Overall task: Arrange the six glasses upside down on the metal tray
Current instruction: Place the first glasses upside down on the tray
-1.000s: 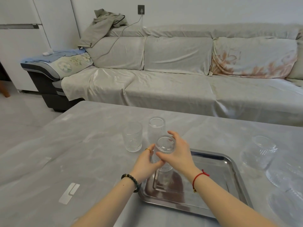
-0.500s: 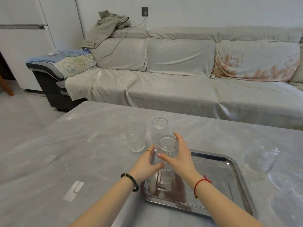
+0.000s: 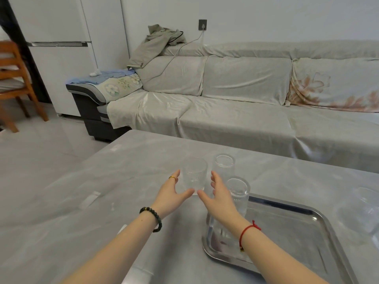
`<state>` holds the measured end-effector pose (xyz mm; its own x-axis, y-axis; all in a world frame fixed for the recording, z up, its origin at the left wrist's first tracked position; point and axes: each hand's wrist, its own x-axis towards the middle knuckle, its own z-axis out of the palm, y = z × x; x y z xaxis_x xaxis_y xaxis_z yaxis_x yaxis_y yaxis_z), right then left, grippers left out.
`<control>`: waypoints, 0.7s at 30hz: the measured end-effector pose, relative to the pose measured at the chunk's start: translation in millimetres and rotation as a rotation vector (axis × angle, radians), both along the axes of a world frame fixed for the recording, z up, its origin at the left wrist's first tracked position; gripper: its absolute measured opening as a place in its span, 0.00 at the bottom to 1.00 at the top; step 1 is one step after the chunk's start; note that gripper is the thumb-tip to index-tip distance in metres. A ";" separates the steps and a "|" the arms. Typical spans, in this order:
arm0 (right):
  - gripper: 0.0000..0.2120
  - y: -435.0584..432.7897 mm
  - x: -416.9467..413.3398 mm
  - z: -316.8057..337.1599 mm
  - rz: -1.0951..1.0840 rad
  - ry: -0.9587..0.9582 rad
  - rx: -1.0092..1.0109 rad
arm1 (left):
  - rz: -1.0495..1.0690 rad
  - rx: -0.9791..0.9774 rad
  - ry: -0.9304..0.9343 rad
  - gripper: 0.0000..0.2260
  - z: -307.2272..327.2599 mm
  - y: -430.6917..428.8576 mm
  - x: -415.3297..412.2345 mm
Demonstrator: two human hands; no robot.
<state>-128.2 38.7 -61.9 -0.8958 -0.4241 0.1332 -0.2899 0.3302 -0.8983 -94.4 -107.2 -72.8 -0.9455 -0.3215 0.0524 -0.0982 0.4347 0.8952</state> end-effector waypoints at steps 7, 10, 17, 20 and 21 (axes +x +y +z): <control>0.34 -38.3 -29.8 -38.9 -0.090 -0.129 -0.045 | 0.001 0.126 -0.009 0.32 -26.7 -9.3 -34.0; 0.39 -55.7 -41.8 -53.3 -0.165 -0.111 -0.059 | -0.020 0.187 0.027 0.26 -40.4 -9.9 -49.4; 0.27 -70.4 -58.5 -65.3 -0.253 -0.021 -0.175 | -0.005 0.248 0.055 0.29 -50.6 -15.1 -72.6; 0.30 -68.7 -54.1 -62.8 -0.231 -0.003 -0.132 | 0.011 0.212 0.059 0.24 -47.1 -19.2 -66.8; 0.33 -67.2 -50.5 -61.4 -0.218 0.003 -0.113 | 0.015 0.213 0.062 0.24 -44.0 -19.6 -61.8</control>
